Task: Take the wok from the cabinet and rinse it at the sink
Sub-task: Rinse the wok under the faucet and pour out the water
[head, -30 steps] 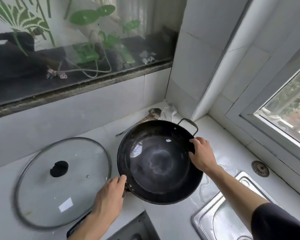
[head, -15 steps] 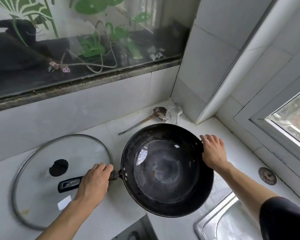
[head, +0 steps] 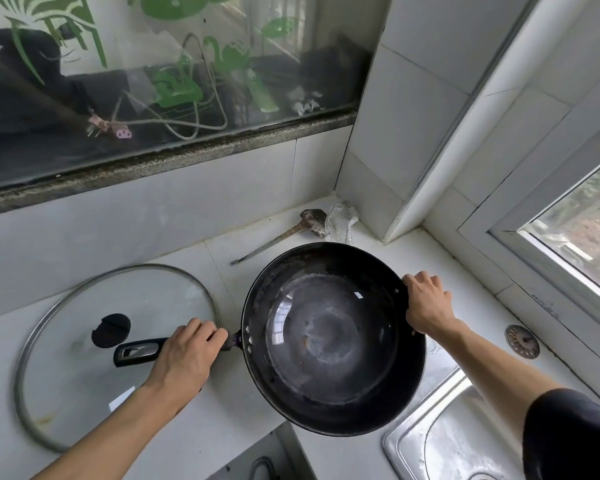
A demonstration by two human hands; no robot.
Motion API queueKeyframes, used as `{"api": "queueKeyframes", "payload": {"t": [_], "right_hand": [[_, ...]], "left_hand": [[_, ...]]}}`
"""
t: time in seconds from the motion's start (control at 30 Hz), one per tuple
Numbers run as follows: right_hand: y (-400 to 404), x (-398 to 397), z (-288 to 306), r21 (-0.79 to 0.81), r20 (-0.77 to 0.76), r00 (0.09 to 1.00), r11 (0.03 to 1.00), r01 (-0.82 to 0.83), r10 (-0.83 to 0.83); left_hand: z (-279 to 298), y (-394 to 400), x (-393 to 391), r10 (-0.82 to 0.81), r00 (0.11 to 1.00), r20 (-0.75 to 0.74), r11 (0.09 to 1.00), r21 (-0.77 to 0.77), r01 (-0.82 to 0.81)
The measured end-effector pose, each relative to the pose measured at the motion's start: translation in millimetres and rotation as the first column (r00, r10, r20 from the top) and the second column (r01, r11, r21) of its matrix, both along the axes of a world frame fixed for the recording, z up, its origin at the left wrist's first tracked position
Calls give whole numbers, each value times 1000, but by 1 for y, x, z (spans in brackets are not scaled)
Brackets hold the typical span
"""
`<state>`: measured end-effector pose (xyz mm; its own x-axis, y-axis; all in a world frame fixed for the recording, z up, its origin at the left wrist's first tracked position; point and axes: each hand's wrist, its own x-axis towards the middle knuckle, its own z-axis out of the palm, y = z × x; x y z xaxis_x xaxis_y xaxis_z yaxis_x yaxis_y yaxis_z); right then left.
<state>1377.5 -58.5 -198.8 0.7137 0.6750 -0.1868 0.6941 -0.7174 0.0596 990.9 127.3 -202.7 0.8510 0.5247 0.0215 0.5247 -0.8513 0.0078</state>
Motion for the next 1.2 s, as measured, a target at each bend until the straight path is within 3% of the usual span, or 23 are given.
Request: {"api": "queueKeyframes", "payload": {"t": [0.3,0.5,0.77,0.97,1.2], "right_hand": [[-76,-17,31,89,124,992,996,17,-28],[-154,-40,36,131,167,971,980,149,-170],[-257,-76,31,167,43,948,937,306,-317],[-319,-102,33,127,44,884,880,457,-466],[-375,-135,42,64,64,740,742,667,-670]], "left_hand": [[9,-22,3,-127,986,109,991,63,121],[24,-57,10,-256,958,128,960,146,237],[42,-105,21,-409,905,113,907,155,391],[35,-121,62,-549,827,118,834,133,535],[27,-141,120,-711,692,122,703,109,703]]}}
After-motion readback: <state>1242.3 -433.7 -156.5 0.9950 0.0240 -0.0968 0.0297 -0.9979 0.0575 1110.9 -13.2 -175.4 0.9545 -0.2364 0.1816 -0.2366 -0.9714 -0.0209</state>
